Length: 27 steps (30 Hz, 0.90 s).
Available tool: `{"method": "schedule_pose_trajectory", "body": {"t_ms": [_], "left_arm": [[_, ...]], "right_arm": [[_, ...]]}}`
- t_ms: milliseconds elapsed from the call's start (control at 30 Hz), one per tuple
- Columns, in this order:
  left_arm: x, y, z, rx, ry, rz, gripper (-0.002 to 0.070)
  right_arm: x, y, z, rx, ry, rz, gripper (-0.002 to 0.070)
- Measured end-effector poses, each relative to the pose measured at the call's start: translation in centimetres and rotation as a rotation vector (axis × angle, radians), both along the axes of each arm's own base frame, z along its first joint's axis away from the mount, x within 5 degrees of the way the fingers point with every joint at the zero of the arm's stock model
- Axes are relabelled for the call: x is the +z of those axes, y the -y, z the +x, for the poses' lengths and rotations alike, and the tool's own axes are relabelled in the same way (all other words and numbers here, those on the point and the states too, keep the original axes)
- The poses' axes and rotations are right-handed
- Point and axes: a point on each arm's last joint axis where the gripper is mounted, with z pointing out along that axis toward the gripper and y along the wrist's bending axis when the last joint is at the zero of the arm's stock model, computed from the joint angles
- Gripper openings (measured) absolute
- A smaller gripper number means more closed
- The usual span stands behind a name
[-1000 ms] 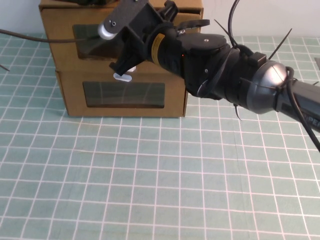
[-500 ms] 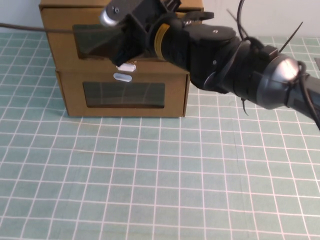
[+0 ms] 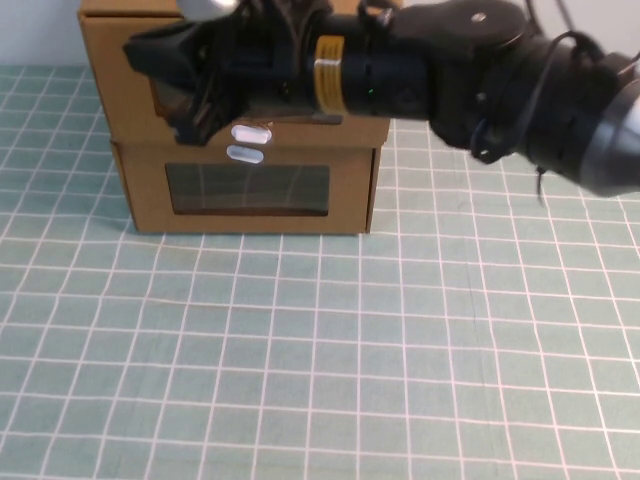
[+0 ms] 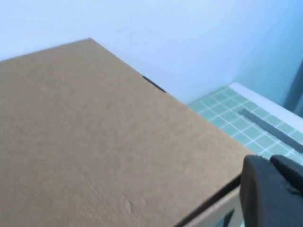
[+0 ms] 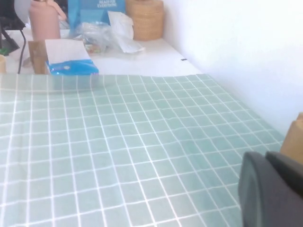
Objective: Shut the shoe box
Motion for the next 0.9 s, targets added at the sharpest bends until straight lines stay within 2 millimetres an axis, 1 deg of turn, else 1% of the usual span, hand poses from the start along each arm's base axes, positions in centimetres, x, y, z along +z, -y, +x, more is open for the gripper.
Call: {"method": "schedule_pose_trajectory", "body": {"t_ms": [100, 267, 400, 533, 633, 700, 767, 833, 900], "left_arm": [[0.1, -0.3, -0.7, 0.003, -0.02, 0.05, -0.0005], [0.2, -1.1, -1.4, 0.052, -0.06, 0.086, -0.0005], [-0.5, -0.9, -1.5, 0.045, -0.11, 0.061, -0.0005], [-0.6, -0.7, -1.5, 0.03, -0.138, 0.026, -0.0005], [-0.7, -0.8, -1.7, 0.03, -0.15, 0.049, -0.0005], [-1.0, -1.0, -1.8, 0.041, -0.17, 0.083, -0.0005], [-1.0, -1.3, -1.9, 0.065, -0.169, 0.118, -0.0005], [-0.4, -1.7, -2.6, 0.086, -0.142, 0.145, -0.0005], [0.6, -2.3, -3.8, 0.111, -0.105, 0.16, -0.0005]], "right_arm": [[1.4, 1.1, -0.5, 0.018, -0.007, 0.018, -0.0013], [4.0, 4.2, -0.7, 0.008, -0.017, 0.069, -0.0013], [6.6, 5.1, -3.0, 0.059, 0.025, 0.099, -0.0013], [8.3, 6.0, -4.2, 0.057, 0.069, 0.117, -0.0013], [9.3, 6.7, -4.4, -0.012, 0.1, 0.14, -0.0013], [10.6, 7.7, -4.6, -0.099, 0.128, 0.182, -0.0013], [11.8, 9.1, -4.5, -0.192, 0.156, 0.223, -0.0013], [12.8, 10.8, -4.1, -0.278, 0.175, 0.254, -0.0013], [13.5, 12.7, -3.5, -0.366, 0.185, 0.284, -0.0013]]}}
